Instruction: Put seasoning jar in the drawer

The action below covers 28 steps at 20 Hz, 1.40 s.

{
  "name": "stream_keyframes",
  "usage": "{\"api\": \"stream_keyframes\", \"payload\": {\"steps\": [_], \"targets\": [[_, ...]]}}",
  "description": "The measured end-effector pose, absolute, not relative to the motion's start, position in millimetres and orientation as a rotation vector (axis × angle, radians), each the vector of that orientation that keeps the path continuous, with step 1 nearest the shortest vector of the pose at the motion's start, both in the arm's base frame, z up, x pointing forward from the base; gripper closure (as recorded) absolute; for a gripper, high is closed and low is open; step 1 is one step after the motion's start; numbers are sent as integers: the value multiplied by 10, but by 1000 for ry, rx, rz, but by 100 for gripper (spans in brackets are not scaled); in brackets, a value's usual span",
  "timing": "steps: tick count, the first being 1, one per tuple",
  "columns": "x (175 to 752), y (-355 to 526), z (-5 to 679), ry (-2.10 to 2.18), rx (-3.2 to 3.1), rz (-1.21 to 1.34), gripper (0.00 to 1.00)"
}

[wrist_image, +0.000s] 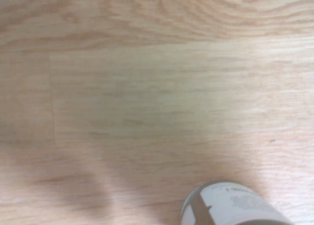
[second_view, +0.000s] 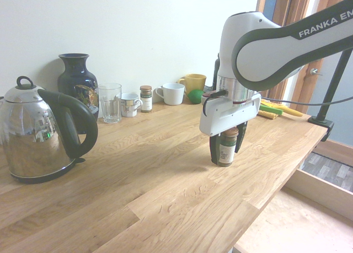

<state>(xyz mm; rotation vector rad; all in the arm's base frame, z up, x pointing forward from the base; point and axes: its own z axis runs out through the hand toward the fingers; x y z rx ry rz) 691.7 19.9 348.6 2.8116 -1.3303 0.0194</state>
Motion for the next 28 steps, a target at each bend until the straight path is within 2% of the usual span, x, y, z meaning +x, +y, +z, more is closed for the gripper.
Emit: {"api": "stream_keyframes", "payload": {"steps": [21, 28], "targets": [[6965, -17, 3433, -1328, 2803, -14, 100], [7000, 186, 3652, -1300, 2840, 36, 100]]}}
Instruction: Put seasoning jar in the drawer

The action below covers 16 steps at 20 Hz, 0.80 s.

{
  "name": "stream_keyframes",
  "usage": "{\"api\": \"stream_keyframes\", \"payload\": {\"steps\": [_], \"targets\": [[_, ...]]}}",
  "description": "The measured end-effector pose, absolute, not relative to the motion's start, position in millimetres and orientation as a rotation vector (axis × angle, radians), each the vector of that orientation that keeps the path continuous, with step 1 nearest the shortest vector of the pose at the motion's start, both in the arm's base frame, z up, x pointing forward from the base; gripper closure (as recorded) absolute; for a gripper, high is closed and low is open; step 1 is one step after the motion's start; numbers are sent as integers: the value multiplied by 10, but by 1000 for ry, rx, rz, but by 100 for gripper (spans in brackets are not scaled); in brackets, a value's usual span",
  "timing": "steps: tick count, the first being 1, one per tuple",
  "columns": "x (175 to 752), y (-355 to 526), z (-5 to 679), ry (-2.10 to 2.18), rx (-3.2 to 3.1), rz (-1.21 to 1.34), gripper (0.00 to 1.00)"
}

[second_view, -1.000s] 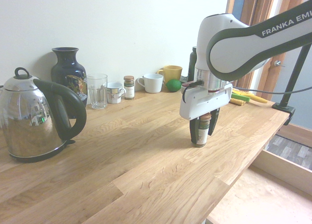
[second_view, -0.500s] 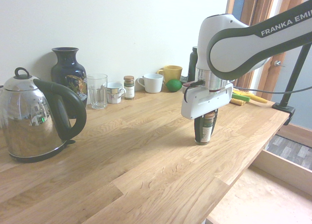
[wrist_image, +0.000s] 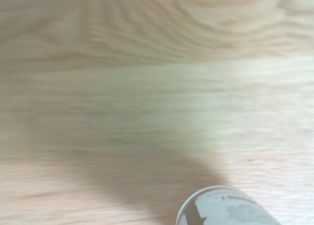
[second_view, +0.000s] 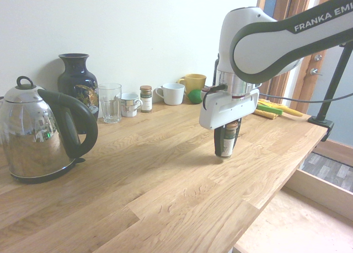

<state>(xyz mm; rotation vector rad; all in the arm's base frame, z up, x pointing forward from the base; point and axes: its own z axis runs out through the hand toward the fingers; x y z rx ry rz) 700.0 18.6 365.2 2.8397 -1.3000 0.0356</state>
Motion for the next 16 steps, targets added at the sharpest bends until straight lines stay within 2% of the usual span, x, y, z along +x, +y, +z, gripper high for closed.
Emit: {"api": "stream_keyframes", "payload": {"steps": [5, 16], "targets": [[6841, 350, 3902, -1272, 2874, 78, 100], [5632, 85, 3925, -1256, 2895, 92, 100]]}}
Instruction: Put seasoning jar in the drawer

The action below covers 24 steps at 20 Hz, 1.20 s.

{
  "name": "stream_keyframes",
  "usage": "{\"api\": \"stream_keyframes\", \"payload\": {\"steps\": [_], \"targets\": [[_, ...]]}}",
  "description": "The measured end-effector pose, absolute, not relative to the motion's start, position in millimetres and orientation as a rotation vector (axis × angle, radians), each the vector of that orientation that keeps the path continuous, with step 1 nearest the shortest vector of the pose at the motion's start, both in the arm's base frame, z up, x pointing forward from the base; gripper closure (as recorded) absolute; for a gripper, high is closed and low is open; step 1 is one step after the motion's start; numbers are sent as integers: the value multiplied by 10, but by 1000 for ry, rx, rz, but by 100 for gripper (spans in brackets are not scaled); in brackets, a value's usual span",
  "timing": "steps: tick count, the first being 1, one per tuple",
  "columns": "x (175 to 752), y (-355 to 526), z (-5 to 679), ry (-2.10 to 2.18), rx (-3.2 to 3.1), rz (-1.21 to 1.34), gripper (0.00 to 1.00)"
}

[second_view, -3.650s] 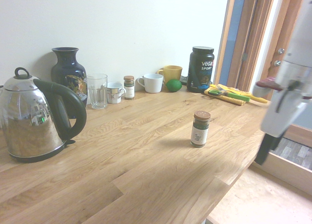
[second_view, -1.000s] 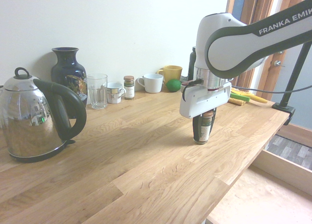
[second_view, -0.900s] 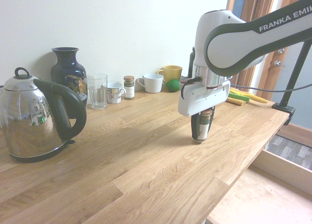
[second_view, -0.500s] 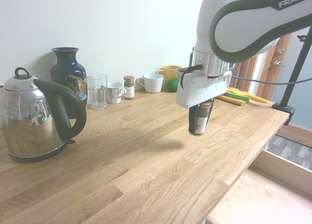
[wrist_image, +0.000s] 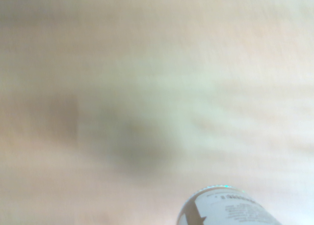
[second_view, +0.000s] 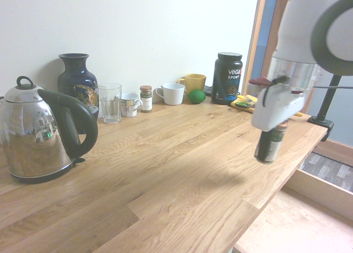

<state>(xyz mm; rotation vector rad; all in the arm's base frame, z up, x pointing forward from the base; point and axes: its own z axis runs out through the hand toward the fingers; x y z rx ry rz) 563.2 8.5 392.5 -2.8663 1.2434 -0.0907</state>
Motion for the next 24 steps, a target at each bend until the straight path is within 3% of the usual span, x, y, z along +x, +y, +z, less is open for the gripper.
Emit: {"api": "stream_keyframes", "payload": {"steps": [8, 24], "targets": [[4744, -67, 3503, 1258, -2864, -89, 100], [4475, -280, 1981, 1138, -2930, -72, 100]]}}
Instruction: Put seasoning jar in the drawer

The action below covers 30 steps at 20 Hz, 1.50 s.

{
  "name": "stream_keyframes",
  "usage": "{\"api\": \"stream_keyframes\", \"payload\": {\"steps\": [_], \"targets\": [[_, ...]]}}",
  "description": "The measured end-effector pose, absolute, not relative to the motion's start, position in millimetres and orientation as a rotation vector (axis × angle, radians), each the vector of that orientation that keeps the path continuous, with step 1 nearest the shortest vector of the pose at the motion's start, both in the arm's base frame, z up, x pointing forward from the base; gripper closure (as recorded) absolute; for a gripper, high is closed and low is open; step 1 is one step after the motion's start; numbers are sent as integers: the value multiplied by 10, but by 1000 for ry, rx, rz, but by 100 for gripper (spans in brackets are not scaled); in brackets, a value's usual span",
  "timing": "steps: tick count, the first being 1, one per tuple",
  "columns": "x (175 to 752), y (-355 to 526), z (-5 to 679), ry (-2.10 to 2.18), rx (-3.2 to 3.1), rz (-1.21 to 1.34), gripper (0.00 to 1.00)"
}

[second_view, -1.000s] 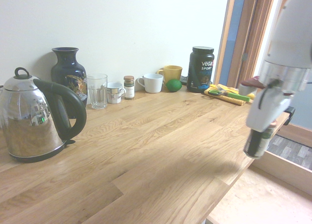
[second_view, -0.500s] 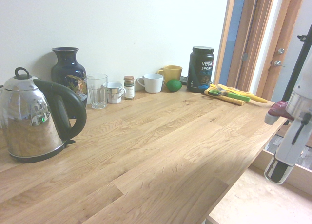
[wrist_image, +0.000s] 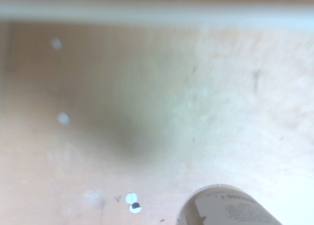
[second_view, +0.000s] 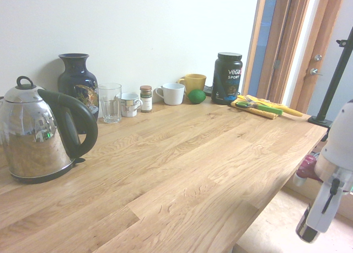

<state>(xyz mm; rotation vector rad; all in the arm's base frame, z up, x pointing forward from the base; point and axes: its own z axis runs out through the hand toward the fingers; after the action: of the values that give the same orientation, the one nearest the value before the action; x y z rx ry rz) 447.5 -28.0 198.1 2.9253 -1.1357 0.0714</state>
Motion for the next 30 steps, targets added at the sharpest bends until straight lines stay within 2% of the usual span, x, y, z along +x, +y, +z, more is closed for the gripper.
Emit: {"api": "stream_keyframes", "payload": {"steps": [6, 10, 11, 25, 30], "targets": [[4364, -302, 1439, -1118, 2904, 22, 100], [4363, -281, 1362, -1117, 2904, 25, 100], [4364, -272, 1361, -1121, 2904, 24, 0], [4374, -215, 1385, -1126, 2899, 27, 0], [4430, -187, 1683, -1103, 2918, 56, 0]]}}
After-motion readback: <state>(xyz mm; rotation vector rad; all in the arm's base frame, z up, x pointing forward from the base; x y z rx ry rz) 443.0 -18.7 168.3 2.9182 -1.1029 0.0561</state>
